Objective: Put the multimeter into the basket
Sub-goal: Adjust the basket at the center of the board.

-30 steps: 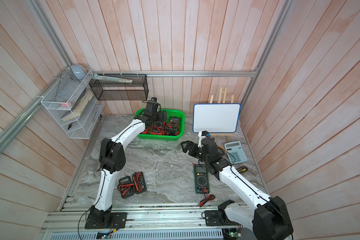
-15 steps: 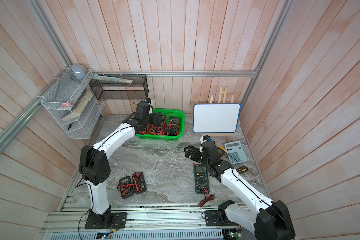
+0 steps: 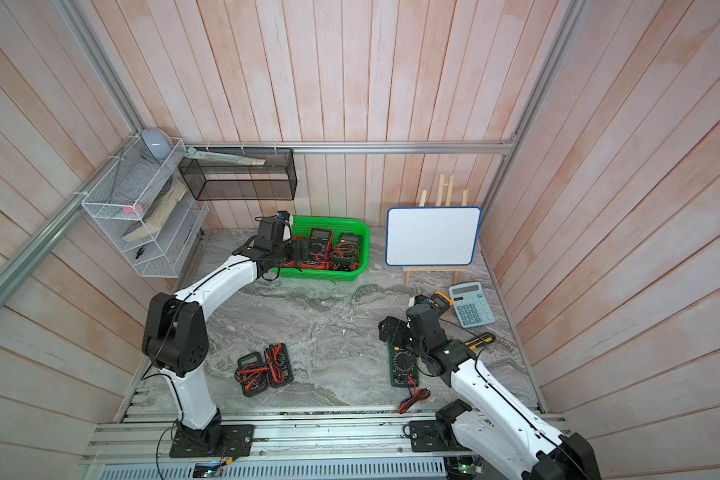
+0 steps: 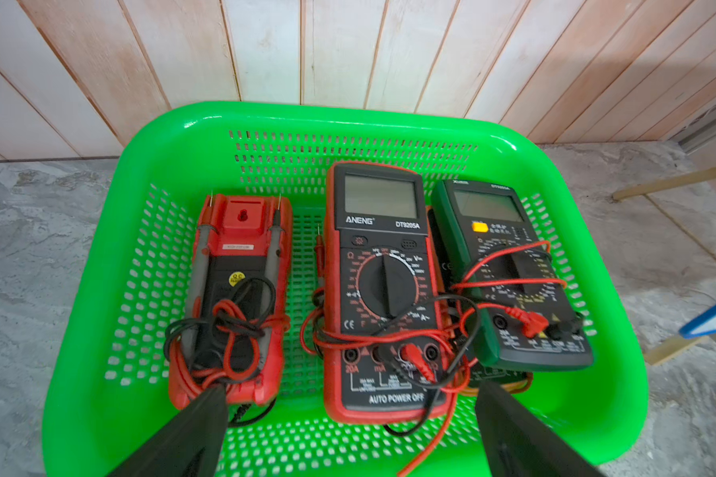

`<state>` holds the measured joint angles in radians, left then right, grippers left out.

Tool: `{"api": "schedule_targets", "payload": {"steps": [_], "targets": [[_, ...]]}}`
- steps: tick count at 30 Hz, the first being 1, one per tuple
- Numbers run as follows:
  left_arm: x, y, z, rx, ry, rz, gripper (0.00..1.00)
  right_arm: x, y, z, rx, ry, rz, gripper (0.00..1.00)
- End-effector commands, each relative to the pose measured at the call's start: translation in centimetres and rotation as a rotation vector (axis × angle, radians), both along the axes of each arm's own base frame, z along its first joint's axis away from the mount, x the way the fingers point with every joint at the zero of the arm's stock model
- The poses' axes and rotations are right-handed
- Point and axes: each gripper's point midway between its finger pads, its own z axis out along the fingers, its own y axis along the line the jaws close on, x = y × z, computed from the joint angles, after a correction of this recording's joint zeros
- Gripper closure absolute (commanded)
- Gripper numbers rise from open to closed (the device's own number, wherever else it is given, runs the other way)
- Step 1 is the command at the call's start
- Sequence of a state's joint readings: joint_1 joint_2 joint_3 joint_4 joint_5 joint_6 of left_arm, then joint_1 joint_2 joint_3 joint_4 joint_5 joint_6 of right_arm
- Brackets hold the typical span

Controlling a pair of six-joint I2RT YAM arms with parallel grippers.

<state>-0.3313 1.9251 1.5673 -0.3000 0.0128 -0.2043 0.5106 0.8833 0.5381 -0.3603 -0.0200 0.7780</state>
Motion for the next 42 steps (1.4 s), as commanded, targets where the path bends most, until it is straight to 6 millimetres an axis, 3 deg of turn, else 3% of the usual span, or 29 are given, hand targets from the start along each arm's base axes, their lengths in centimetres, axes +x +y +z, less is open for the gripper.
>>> {"api": "schedule_targets", "payload": {"steps": [1,9,24,37,42], "targets": [[1.2,-1.5,-1.0,-0.012,0.016,-0.094,0.00,-0.9,-0.9,-0.8,-0.042,0.037,-0.027,0.02],[0.9,-2.4,-4.0,-0.004,0.094,-0.160,0.00,-1.4,-1.8,-1.5,-0.077,0.072,-0.055,0.02],[-3.1,-3.5,-8.6,-0.026,0.256,-0.225,0.00,-1.3,-1.6,-1.3,-0.088,0.068,-0.039,0.02],[-10.0,-6.9,-10.0,-0.092,0.355,-0.315,0.00,-2.3,-2.6,-4.1,-0.181,0.161,-0.030,0.02],[-12.6,-7.3,-9.9,-0.114,0.371,-0.317,0.00,-2.6,-3.3,-4.8,-0.211,0.181,-0.045,0.02]]}}
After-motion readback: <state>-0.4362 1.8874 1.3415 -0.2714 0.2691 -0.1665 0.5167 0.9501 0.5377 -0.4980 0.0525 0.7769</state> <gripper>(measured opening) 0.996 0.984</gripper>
